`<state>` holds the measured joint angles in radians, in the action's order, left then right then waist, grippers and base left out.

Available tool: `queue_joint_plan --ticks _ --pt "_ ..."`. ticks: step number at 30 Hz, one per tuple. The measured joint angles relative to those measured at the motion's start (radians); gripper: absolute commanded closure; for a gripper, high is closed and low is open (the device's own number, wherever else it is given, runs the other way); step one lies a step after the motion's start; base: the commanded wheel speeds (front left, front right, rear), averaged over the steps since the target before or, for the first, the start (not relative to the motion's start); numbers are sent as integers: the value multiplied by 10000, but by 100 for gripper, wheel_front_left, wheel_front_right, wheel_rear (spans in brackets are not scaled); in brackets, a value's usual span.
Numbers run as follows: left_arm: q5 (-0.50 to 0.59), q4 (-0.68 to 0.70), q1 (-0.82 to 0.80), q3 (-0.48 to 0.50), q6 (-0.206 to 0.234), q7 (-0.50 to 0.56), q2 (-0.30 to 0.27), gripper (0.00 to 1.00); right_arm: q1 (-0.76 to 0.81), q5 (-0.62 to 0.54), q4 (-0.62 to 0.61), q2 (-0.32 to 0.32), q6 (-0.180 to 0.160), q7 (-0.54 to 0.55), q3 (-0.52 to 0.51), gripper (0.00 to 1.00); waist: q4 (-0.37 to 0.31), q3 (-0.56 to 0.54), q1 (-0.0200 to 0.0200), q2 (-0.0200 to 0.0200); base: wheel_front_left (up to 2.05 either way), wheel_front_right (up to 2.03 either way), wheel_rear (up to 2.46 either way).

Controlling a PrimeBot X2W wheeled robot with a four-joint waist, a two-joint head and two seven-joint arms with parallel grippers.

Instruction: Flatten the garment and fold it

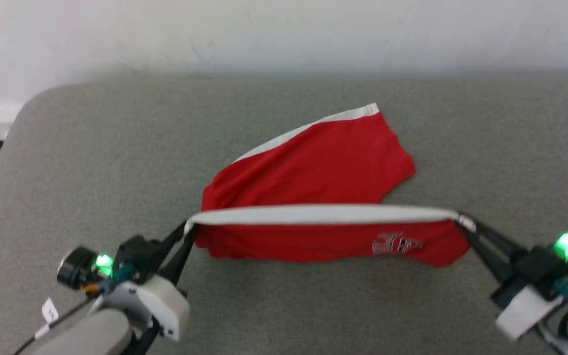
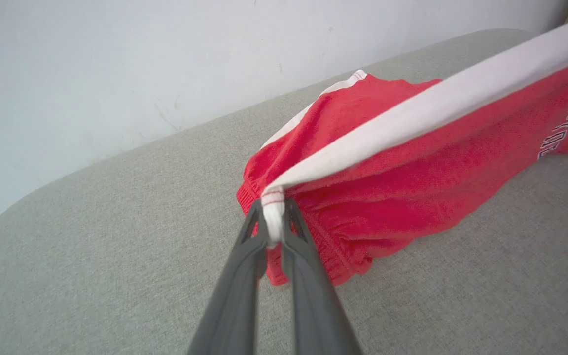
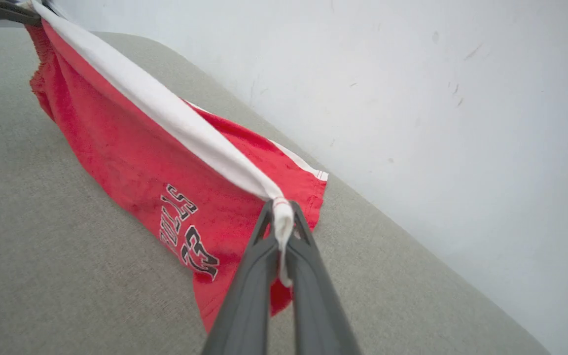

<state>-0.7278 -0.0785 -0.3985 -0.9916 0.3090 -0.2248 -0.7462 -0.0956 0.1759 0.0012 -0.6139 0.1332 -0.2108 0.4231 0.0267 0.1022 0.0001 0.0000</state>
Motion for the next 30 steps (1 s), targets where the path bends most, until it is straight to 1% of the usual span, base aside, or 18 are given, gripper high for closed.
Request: queue_joint_plan --ticks 3,5,9,13,18,22,26,30 --pt "100 -410 -756 113 -318 -4 297 100 -1083 17 144 -320 -2 113 90 100 137 351 1 0 0 0 0" --pt "196 -681 -1215 161 -539 -10 499 100 -1884 36 353 -568 -2 188 334 100 238 622 1 0 0 0 0" --pt "491 -1354 -2168 174 -959 -17 938 100 -3614 232 1066 -1018 -2 382 1066 100 486 1214 2 0 0 0 0" --pt "700 -1988 -3020 148 -1371 -44 1308 100 -5531 347 1987 -1168 -2 617 1988 100 757 1838 3 0 0 0 0" --pt "848 -2589 -3817 128 -1770 -42 1657 100 -7837 769 3538 -993 -2 855 3319 100 1078 2616 3 1 0 0 0" --pt "899 -2886 -4132 136 -1862 -52 1810 100 -9425 817 4870 -600 -2 1141 4648 100 1297 3194 2 0 0 0 0" --pt "953 -3058 -4281 125 -1987 -125 1910 100 -10369 1438 6309 -13 -2 1461 5459 100 1480 3694 2 0 0 0 0" --pt "980 -3218 -4338 86 -2046 -144 2111 100 -10785 2153 7235 332 -2 1896 6506 100 1663 4010 2 0 0 0 0"
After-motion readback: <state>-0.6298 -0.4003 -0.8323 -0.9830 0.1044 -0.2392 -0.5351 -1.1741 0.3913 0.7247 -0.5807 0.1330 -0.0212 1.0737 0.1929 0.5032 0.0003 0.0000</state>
